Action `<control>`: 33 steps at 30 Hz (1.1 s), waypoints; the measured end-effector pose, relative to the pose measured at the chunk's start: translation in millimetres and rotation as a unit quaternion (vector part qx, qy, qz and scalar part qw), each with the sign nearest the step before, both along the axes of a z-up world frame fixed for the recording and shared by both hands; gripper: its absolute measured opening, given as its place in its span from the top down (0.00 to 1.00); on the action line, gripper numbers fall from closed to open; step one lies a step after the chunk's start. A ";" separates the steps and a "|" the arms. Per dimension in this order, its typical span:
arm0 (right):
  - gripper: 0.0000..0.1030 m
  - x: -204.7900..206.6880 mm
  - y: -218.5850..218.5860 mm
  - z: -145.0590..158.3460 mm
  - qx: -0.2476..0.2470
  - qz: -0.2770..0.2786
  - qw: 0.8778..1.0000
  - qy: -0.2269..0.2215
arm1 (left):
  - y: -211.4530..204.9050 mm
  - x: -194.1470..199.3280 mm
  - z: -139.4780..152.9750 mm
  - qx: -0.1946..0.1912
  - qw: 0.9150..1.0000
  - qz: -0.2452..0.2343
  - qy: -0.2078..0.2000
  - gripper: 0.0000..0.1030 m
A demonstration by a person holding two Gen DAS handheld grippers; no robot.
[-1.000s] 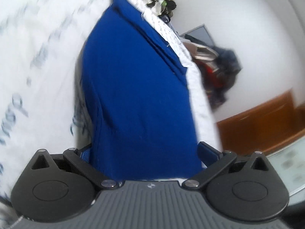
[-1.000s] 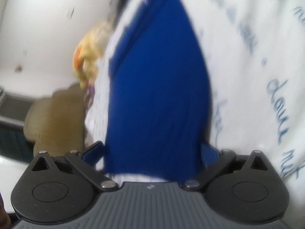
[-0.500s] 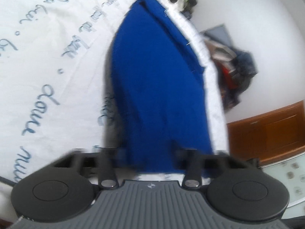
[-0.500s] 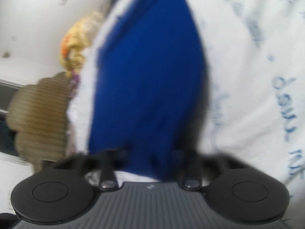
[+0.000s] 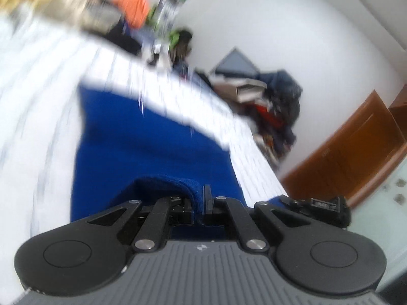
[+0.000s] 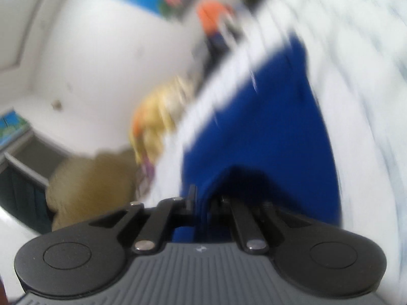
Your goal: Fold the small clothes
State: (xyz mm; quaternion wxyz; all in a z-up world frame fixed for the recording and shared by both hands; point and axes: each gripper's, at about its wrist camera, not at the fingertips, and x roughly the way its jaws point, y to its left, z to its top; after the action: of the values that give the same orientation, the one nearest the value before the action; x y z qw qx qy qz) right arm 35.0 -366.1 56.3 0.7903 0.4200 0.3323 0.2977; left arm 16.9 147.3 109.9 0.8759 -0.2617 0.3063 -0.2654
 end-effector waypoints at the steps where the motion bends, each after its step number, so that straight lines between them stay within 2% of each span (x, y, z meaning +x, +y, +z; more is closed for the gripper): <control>1: 0.94 26.3 -2.4 2.2 0.006 -0.011 1.000 -0.006 | -2.5 27.5 2.0 0.000 1.000 0.005 -0.011 0.96; 5: 0.94 134.0 -8.6 -6.8 0.002 -0.046 0.999 0.008 | -18.8 135.0 -6.1 0.023 0.999 0.037 -0.029 0.96; 8: 0.94 200.2 -10.6 -20.8 -0.014 -0.069 0.997 0.031 | -24.1 195.6 -17.7 0.036 0.998 0.060 -0.011 0.96; 10: 0.92 234.4 -8.8 -31.6 -0.007 -0.083 0.996 0.045 | -30.0 228.9 -29.2 0.065 0.995 0.074 -0.011 0.95; 11: 0.90 251.6 -6.0 -39.0 0.000 -0.090 0.994 0.064 | -32.0 245.9 -38.1 0.086 0.992 0.089 0.002 0.94; 12: 0.76 265.1 -3.3 -47.5 -0.004 -0.101 0.991 0.092 | -30.2 257.5 -45.9 0.090 0.989 0.112 0.024 0.92; 13: 0.64 275.8 -2.0 -52.9 -0.010 -0.119 0.986 0.118 | -24.0 264.6 -51.3 0.073 0.989 0.123 0.036 0.90; 14: 0.43 277.6 -2.3 -54.9 -0.006 -0.134 0.984 0.121 | -15.7 261.7 -53.1 0.048 0.990 0.123 0.037 0.74; 15: 0.28 272.8 -4.4 -52.6 0.006 -0.142 0.985 0.102 | -9.0 254.8 -53.8 0.032 0.990 0.130 0.035 0.40; 17: 0.09 251.8 -8.5 -38.5 0.001 -0.155 0.986 0.061 | 4.6 227.4 -49.3 0.035 0.985 0.170 0.016 0.00; 19: 0.08 216.0 -16.6 -21.8 -0.034 -0.154 0.987 0.028 | 15.3 186.7 -41.9 0.050 0.981 0.188 -0.017 0.01; 21: 0.08 177.4 -22.3 -15.4 -0.089 -0.145 0.985 0.016 | 23.5 147.7 -41.6 0.072 0.980 0.183 -0.010 0.03; 23: 0.07 139.9 -25.3 -19.7 -0.160 -0.135 0.977 0.033 | 31.3 109.7 -51.3 0.078 0.981 0.178 0.022 0.05; 25: 0.08 112.0 -24.7 -32.7 -0.193 -0.115 0.972 0.060 | 36.3 84.2 -65.8 0.059 0.981 0.168 0.071 0.08; 26: 0.08 102.5 -20.8 -40.1 -0.195 -0.100 0.973 0.078 | 38.2 73.6 -73.1 0.041 0.982 0.161 0.089 0.09; 27: 0.08 93.0 -17.8 -42.0 -0.183 -0.092 0.976 0.071 | 39.5 65.9 -80.3 0.022 0.982 0.157 0.105 0.09; 30: 0.09 85.7 -1.7 -49.4 -0.129 -0.049 0.987 0.086 | 36.8 55.0 -91.0 -0.019 0.983 0.153 0.103 0.09; 33: 0.11 93.1 16.6 -50.5 -0.108 -0.031 0.990 0.081 | 36.7 61.2 -98.7 -0.078 0.978 0.159 0.110 0.11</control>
State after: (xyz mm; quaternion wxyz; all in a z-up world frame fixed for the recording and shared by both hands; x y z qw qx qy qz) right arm 128.1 -349.5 5.8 0.8103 0.3653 0.4121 0.2005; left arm 78.1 184.0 11.2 0.8449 -0.4020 0.3333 -0.1157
